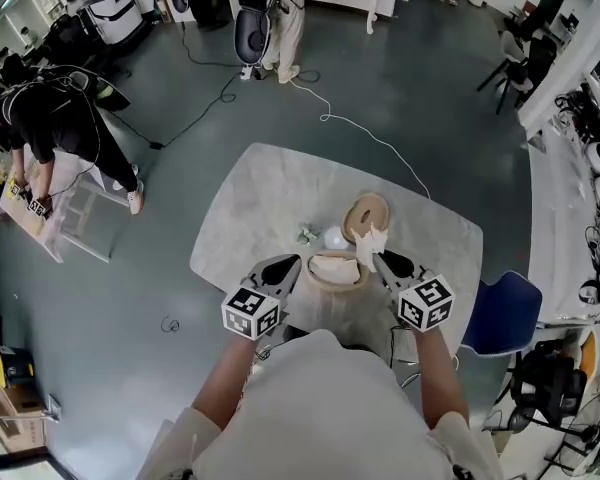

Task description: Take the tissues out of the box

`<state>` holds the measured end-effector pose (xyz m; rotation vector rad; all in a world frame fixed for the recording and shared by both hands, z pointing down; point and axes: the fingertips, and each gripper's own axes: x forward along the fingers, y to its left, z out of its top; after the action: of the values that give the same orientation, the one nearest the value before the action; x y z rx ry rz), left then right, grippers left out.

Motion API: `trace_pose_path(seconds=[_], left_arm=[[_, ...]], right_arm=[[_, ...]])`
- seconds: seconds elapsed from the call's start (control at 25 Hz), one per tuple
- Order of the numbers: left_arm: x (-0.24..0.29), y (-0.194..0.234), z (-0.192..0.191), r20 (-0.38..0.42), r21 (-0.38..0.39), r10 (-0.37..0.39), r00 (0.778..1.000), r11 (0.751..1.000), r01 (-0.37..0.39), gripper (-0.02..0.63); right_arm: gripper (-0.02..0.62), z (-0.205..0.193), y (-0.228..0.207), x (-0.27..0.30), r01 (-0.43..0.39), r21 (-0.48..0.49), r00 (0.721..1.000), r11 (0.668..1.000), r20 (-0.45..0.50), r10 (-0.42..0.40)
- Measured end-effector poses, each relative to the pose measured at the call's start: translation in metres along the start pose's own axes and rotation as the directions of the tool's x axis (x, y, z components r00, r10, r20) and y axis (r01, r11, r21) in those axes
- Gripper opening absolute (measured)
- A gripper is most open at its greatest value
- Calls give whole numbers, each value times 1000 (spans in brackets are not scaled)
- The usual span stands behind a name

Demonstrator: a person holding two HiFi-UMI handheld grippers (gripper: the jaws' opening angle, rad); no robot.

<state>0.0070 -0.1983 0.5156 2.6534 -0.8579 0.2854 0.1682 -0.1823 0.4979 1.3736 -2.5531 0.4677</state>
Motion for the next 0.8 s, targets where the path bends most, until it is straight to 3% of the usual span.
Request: trace_pose_path(seconds=[0.36, 0.8], left_arm=[[-7, -11, 32, 70, 27, -10, 997, 1000, 8, 9], [-5, -11, 52, 104, 53, -14, 994, 999, 9, 9]], right_arm=[[44, 35, -6, -48, 98, -11, 983, 995, 157, -95], [44, 50, -8, -61, 112, -26, 973, 993, 205, -105]])
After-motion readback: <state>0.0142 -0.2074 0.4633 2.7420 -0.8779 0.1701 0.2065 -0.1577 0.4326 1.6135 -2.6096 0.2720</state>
